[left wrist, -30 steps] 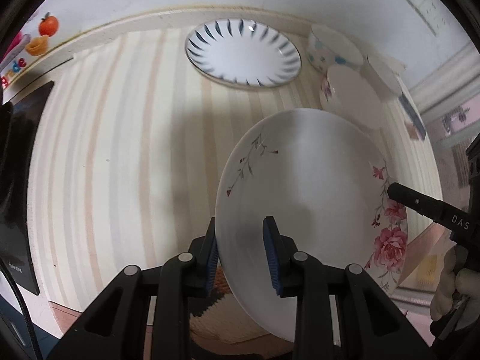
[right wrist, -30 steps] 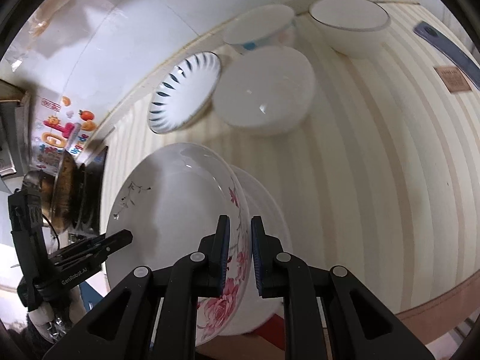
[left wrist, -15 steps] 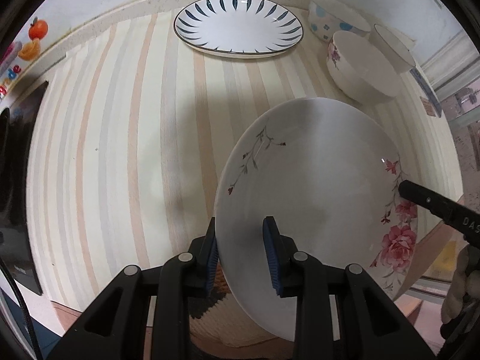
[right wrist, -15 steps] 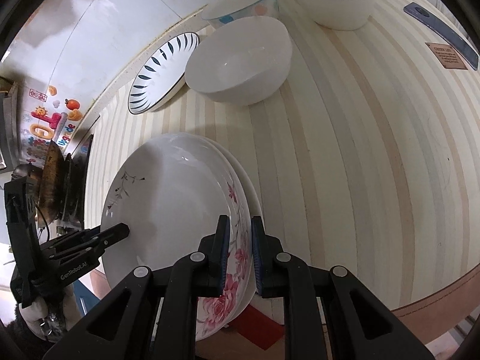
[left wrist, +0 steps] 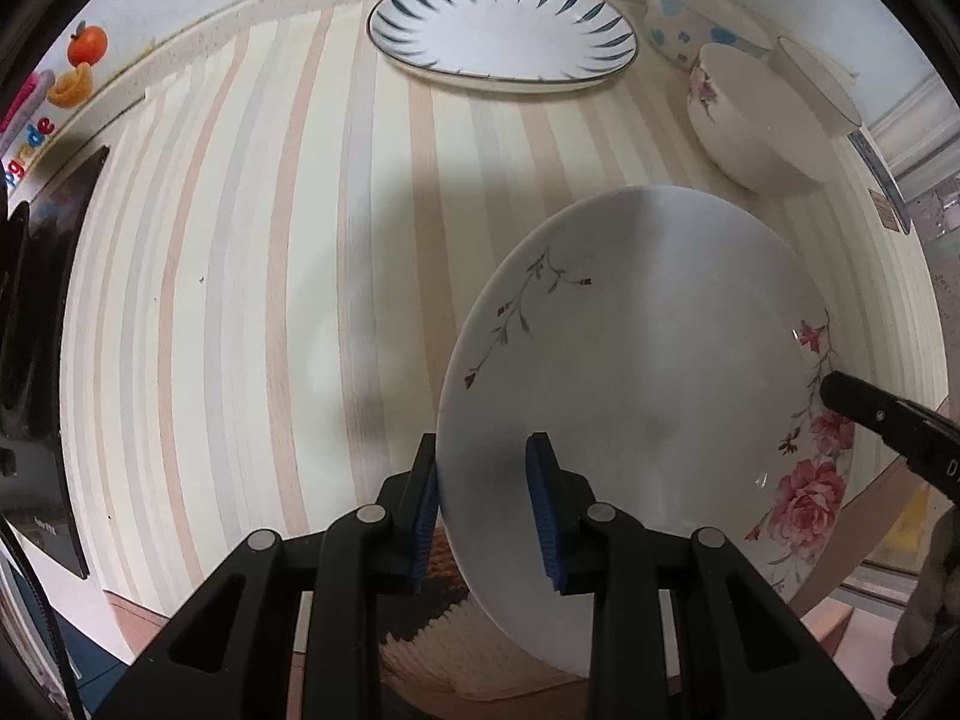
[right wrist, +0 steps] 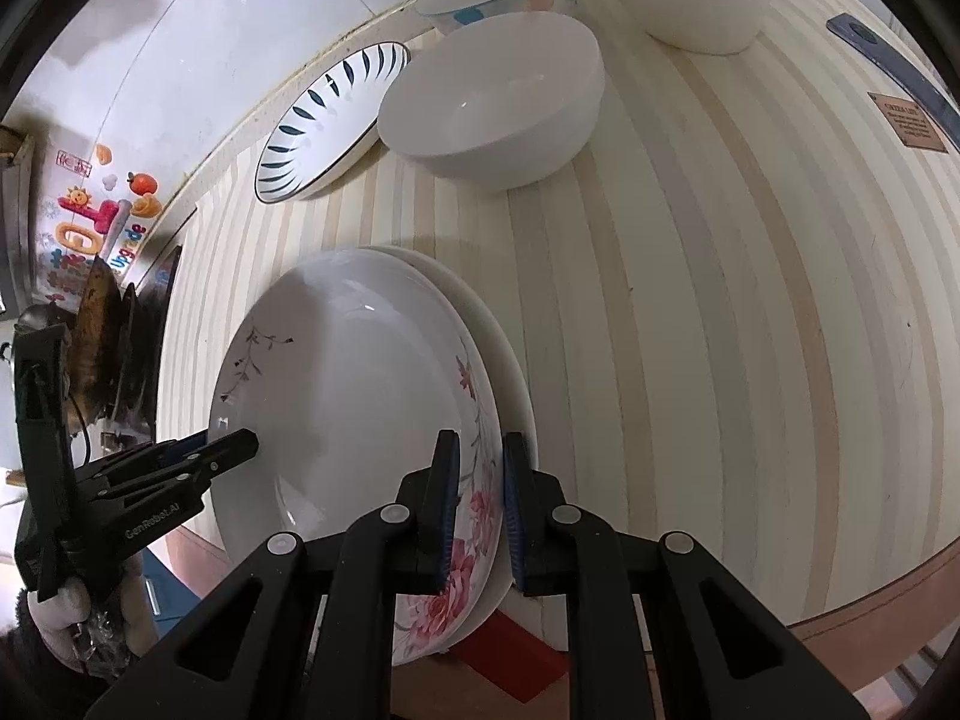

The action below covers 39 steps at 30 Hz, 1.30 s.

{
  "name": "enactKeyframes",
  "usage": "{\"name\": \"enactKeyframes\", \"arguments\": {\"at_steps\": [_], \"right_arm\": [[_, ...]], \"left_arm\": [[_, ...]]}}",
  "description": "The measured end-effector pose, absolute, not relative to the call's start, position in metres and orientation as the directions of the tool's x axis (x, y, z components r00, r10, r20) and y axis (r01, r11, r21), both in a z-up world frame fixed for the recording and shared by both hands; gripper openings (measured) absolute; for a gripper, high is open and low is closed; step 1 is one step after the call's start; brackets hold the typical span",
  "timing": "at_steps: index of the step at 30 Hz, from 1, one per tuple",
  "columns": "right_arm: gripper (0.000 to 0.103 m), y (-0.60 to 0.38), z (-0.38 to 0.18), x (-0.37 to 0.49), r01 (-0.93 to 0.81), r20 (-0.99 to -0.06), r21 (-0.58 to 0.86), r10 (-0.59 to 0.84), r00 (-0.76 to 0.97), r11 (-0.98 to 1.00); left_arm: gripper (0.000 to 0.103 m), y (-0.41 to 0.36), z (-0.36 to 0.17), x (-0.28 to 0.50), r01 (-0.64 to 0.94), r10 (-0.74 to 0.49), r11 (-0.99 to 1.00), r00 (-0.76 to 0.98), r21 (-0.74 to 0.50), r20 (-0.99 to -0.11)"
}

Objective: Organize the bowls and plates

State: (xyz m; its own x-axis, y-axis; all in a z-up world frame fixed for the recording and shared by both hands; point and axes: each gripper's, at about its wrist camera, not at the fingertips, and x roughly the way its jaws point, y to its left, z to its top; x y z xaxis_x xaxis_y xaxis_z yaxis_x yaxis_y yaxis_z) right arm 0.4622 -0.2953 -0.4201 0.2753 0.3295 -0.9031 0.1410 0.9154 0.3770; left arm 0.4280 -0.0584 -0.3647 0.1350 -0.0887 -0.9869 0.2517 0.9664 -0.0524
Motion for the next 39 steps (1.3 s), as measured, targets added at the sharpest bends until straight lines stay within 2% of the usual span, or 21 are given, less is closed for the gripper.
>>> {"name": "enactKeyframes", "arguments": {"at_steps": [17,23,29,33,36,39], "right_arm": [[0.02,-0.291,-0.413,0.471,0.154,-0.937,0.323,0.292,0.192,0.934],[0.022,-0.297,-0.399,0.466,0.172,-0.941,0.323,0.297,0.163,0.931],[0.023,-0.291,-0.362,0.472,0.138,-0.93,0.344,0.317,0.186,0.929],[0.035,-0.287,-0.334,0.497,0.126,-0.906,0.391,0.358,0.225,0.912],[0.045,-0.282,-0.318,0.532,0.113,-0.888,0.42,0.382,0.255,0.9],[0.047,-0.277,-0.313,0.578,0.1,-0.881,0.422,0.381,0.281,0.901]], "left_arm": [[0.025,-0.067,-0.361,0.437,0.236,-0.081,0.97,0.069,-0.062,-0.994],[0.026,-0.065,-0.34,0.438,0.236,-0.123,0.965,0.027,-0.113,-0.992],[0.026,-0.064,-0.302,0.451,0.245,-0.189,0.955,0.063,-0.168,-0.98],[0.027,-0.06,-0.273,0.474,0.236,-0.236,0.95,0.122,-0.203,-0.964],[0.032,-0.055,-0.256,0.505,0.215,-0.249,0.954,0.183,-0.208,-0.951],[0.035,-0.044,-0.259,0.556,0.17,-0.23,0.966,0.237,-0.193,-0.944]]}}
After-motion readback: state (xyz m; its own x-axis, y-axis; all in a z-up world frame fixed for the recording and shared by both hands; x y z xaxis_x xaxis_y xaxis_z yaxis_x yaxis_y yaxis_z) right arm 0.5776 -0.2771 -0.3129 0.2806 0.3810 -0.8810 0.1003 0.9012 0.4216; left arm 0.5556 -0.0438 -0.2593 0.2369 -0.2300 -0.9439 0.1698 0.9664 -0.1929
